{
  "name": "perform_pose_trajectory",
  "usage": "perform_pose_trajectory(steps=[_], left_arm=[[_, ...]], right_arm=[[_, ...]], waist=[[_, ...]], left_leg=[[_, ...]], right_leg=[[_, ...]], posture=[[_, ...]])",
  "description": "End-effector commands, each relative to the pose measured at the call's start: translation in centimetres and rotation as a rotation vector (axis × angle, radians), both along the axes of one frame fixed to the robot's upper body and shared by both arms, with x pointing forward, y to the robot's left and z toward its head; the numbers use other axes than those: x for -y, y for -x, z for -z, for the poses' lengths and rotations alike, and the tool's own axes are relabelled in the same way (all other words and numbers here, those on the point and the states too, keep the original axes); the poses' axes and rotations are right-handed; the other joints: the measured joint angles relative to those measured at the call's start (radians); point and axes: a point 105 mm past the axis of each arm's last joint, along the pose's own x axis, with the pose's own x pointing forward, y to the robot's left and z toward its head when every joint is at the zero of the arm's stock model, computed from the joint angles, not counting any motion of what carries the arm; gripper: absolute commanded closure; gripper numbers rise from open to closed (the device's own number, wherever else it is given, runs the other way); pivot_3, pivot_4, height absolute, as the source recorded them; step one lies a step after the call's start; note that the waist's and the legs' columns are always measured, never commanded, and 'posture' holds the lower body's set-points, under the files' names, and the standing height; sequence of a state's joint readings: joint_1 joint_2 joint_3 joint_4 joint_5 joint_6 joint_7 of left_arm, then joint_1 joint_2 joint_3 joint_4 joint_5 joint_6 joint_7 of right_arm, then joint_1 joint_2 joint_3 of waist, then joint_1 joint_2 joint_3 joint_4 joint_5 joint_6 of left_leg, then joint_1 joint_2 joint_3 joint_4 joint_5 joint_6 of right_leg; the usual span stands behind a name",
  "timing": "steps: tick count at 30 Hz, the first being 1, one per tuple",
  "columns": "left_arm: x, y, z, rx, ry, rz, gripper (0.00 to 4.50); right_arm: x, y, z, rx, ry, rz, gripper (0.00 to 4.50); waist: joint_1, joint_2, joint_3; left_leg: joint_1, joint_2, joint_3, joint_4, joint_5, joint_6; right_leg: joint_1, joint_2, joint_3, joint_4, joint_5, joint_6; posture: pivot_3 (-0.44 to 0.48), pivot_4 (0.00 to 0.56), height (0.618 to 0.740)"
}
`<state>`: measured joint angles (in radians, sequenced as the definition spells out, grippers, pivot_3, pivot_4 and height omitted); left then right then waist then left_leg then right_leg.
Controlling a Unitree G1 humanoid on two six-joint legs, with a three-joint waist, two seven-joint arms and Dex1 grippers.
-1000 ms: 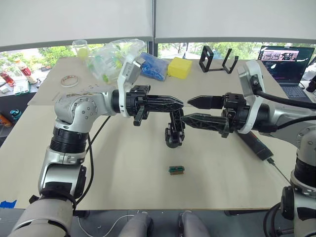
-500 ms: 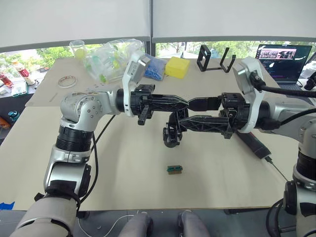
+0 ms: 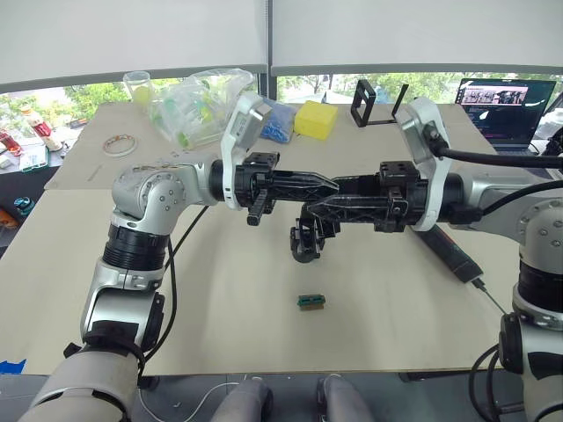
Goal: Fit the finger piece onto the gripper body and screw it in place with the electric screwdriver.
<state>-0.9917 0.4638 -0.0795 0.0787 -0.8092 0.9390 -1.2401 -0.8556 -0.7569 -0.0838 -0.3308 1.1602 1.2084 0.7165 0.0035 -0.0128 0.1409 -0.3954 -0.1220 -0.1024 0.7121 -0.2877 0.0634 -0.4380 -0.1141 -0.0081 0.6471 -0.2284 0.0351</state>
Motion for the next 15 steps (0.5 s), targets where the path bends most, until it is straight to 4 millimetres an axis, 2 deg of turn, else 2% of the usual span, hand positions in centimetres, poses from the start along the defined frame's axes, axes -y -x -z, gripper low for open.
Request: perform_pose_trajectory(steps=[1, 14, 15], left_arm=[[0.1, 0.3, -1.1, 0.053, 0.009, 0.018, 4.5], [0.1, 0.6, -1.2, 0.056, 0.009, 0.028, 4.5], [0.1, 0.6, -1.2, 0.057, 0.009, 0.028, 4.5]], right_arm=[[0.0, 0.5, -1.1, 0.047, 0.017, -0.032, 1.87], [0.5, 0.3, 0.3, 0.046, 0.077, -0.053, 1.87], [0.5, 0.4, 0.3, 0.044, 0.074, -0.055, 2.13]], waist=[[0.0, 0.0, 0.0], [-0.002, 0.0, 0.0], [-0.003, 0.0, 0.0]], left_leg=[[0.0, 0.0, 0.0, 0.0, 0.0, 0.0], [-0.002, 0.0, 0.0, 0.001, 0.0, 0.0], [-0.003, 0.0, 0.0, 0.001, 0.0, 0.0]], right_leg=[[0.0, 0.0, 0.0, 0.0, 0.0, 0.0], [-0.001, 0.0, 0.0, 0.001, 0.0, 0.0], [-0.001, 0.0, 0.0, 0.001, 0.0, 0.0]], posture=[[0.0, 0.15, 0.74], [0.0, 0.15, 0.74], [0.0, 0.15, 0.74]])
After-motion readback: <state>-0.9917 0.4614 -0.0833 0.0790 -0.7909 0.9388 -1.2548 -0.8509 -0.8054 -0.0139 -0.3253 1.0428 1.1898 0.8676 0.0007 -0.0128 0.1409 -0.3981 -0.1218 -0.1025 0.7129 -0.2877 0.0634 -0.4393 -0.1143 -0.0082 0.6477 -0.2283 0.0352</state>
